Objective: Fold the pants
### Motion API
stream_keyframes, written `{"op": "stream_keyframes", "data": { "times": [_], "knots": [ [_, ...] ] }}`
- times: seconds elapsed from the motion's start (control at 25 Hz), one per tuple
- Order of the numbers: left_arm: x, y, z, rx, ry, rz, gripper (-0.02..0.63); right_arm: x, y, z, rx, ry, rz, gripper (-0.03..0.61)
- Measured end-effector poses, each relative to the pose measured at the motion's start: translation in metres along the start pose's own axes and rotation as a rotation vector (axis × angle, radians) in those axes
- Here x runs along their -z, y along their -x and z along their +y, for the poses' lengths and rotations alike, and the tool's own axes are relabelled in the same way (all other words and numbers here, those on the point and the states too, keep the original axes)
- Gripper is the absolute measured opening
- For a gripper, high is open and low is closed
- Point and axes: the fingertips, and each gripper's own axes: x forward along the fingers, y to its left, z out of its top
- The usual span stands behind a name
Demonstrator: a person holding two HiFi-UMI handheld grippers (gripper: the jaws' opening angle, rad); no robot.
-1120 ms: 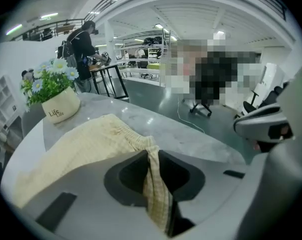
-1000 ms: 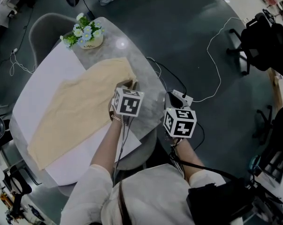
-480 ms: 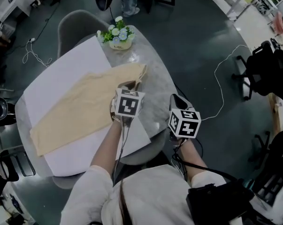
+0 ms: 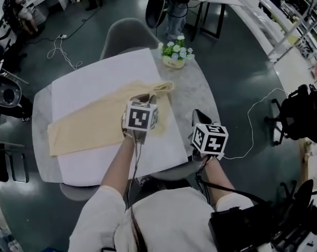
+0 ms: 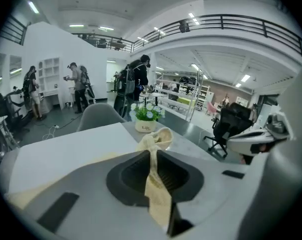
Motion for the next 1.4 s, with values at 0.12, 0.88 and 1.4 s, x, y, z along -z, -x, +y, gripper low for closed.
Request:
{"op": "stream_keyframes", "data": {
  "times": [0.12,0.88,1.4],
  "knots": [
    [0.002,0.034,0.039,-0.039,0.040,-0.033,0.041,-0.006,-0.002,0.044,-0.040,0.034,-0.008,-0.008],
    [0.083,0.208,0.256,-0.284,0.278,-0.113,0.041,0.020,-0.048,0.277,-0.289,0.180,0.098,-0.008],
    [0.168,0.337,0.412,-0.593,0.458,-0.184,0.043,0.057,-0.080,0.377,-0.380,0.281,0.194,-0.008]
  ]
}}
